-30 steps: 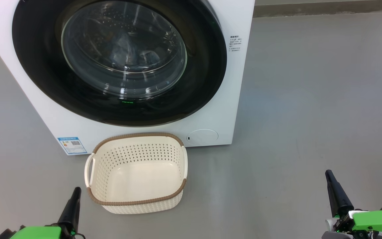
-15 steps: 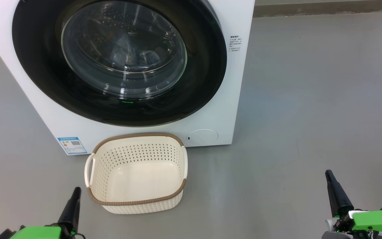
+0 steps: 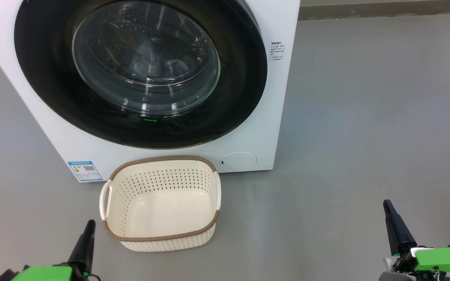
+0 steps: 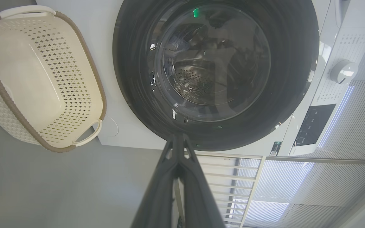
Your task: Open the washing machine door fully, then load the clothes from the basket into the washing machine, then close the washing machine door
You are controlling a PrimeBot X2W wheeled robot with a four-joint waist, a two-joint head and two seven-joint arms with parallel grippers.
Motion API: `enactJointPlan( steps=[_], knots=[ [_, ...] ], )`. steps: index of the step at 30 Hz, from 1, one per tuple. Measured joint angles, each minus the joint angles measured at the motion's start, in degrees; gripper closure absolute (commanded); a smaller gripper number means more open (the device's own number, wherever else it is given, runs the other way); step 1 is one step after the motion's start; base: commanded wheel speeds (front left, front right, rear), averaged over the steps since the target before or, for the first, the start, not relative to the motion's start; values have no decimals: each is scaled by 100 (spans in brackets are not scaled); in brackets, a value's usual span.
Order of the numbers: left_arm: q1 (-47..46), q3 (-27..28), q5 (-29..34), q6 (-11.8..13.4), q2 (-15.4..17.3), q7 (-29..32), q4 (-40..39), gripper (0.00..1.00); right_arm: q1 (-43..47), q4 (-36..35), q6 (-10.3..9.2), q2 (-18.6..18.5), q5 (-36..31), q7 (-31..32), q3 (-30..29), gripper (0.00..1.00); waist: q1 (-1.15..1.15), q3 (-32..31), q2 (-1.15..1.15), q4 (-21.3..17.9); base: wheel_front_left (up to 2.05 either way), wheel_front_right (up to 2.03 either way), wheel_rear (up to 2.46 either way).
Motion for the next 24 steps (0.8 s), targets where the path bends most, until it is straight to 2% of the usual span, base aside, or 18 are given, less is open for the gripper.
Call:
enactJointPlan(
  steps=[24],
  knots=[
    [0, 0, 0, 0, 0, 0, 0, 100, 0, 0, 0, 0, 0, 0, 0, 100, 0, 0, 0, 0, 0, 0, 0]
  ],
)
